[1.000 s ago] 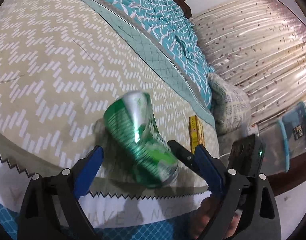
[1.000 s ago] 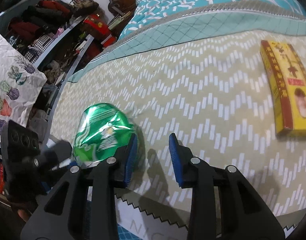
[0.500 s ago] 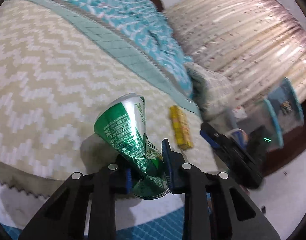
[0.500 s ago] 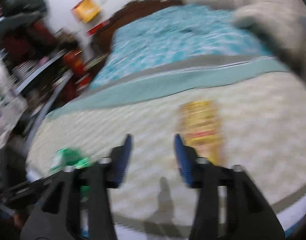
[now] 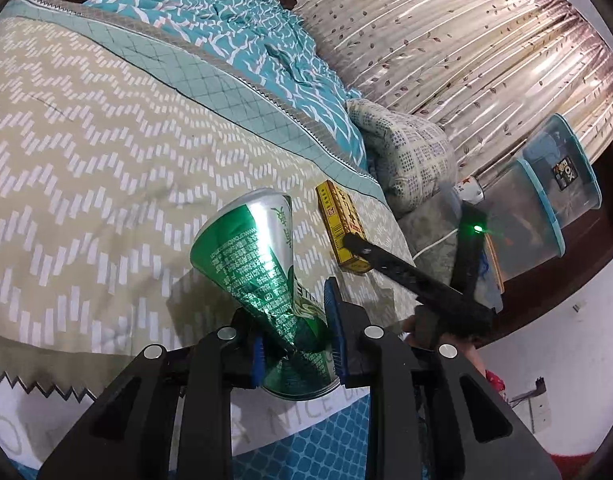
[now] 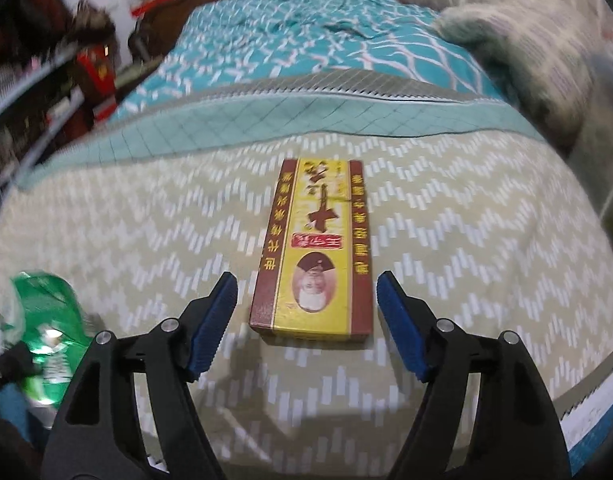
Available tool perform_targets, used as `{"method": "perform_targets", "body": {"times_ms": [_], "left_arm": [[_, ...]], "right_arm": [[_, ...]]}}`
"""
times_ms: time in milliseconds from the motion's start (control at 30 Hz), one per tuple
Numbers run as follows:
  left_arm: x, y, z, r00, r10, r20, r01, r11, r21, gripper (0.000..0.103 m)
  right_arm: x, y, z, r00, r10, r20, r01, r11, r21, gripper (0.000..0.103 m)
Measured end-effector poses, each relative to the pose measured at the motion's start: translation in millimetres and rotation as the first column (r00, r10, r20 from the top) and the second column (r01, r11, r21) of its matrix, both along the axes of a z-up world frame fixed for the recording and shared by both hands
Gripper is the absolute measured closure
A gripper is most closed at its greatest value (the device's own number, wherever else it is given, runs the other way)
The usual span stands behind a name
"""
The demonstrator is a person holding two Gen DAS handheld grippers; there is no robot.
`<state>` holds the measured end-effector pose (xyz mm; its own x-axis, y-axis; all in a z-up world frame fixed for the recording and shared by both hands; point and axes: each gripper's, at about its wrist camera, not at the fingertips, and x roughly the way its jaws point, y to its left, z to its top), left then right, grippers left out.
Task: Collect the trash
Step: 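Grasp the green can with the left tool while the right tool grasps the yellow box, then carry the can and box to the beige bin and open both tools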
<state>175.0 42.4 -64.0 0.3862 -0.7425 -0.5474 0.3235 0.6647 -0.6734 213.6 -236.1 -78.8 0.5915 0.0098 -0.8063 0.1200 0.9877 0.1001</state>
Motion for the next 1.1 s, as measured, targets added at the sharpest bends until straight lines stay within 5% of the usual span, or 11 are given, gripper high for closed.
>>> {"method": "perform_targets", "body": {"times_ms": [33, 433, 667, 933, 1100], "left_arm": [[-0.2, -1.4, 0.7, 1.000, -0.002, 0.007, 0.002, 1.000, 0.006, 0.079], [-10.5, -9.6, 9.0, 0.996, -0.062, 0.067, 0.063, 0.998, -0.003, 0.080], [-20.7, -37.6, 20.5, 0.986, -0.144, 0.085, 0.141, 0.989, 0.037, 0.080], [-51.4, -80.3, 44.2, 0.964, -0.232, 0.127, 0.223, 0.972, 0.077, 0.080], [-67.7, -100.7, 43.7, 0.957, -0.258, 0.129, 0.243, 0.963, 0.120, 0.080]], "right_arm": [[2.4, 4.4, -2.4, 1.000, 0.014, -0.010, -0.014, 1.000, -0.027, 0.040], [-95.8, 6.8, 18.2, 0.992, 0.113, 0.062, -0.119, 0.988, 0.098, 0.040], [-168.1, -10.6, 21.9, 0.995, 0.069, 0.078, -0.072, 0.997, 0.034, 0.041], [-194.3, -56.8, 26.5, 0.995, -0.036, 0.092, 0.024, 0.993, 0.119, 0.040], [-204.7, -51.1, 27.9, 0.995, 0.021, 0.102, -0.026, 0.999, 0.045, 0.041]]}}
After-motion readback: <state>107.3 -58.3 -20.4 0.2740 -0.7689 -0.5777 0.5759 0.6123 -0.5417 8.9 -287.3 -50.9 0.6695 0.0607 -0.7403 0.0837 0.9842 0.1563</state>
